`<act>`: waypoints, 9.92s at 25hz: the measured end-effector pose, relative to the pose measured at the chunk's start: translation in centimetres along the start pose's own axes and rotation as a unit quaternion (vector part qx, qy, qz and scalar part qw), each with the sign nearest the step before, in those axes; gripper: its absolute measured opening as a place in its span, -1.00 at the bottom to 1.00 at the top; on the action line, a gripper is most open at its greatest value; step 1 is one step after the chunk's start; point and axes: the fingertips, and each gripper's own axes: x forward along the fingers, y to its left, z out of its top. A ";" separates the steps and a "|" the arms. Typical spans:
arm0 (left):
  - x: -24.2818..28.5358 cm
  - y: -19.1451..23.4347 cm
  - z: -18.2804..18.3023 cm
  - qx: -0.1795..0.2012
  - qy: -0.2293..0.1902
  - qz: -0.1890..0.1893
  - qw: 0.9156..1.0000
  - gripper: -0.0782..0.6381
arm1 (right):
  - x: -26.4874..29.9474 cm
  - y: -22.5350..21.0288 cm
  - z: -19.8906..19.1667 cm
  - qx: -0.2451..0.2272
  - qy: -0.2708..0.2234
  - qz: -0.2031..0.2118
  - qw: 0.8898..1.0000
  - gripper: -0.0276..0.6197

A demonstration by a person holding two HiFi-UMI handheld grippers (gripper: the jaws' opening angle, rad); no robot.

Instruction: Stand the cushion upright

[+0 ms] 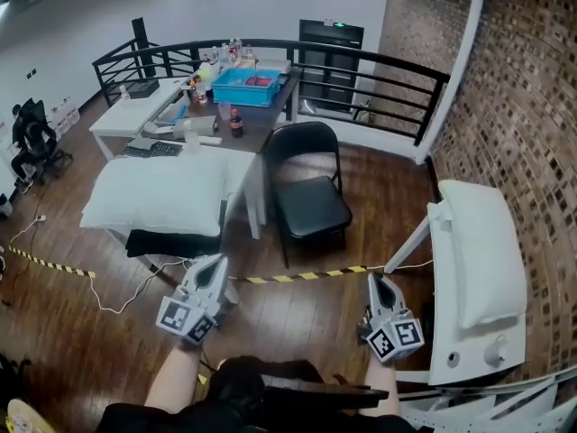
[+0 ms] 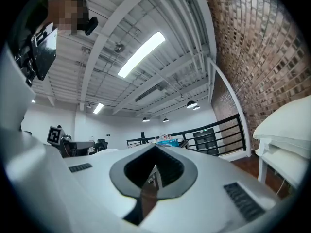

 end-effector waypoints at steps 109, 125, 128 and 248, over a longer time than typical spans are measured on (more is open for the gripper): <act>-10.5 55.0 -17.0 -0.350 -0.070 0.653 0.668 0.59 | 71.7 46.6 -33.2 -0.080 0.510 0.669 0.534 0.67; -5.3 52.6 -7.5 -0.238 -0.084 0.584 0.772 0.11 | 67.3 47.1 -22.2 -0.043 0.427 0.716 0.551 0.21; -4.6 51.3 -3.9 -0.210 -0.090 0.569 0.790 0.11 | 66.6 46.9 -18.9 -0.033 0.396 0.720 0.569 0.21; 60.6 33.7 -51.4 -0.181 0.436 0.172 0.864 0.21 | 70.0 -39.9 -34.5 -0.128 0.554 0.140 0.810 0.29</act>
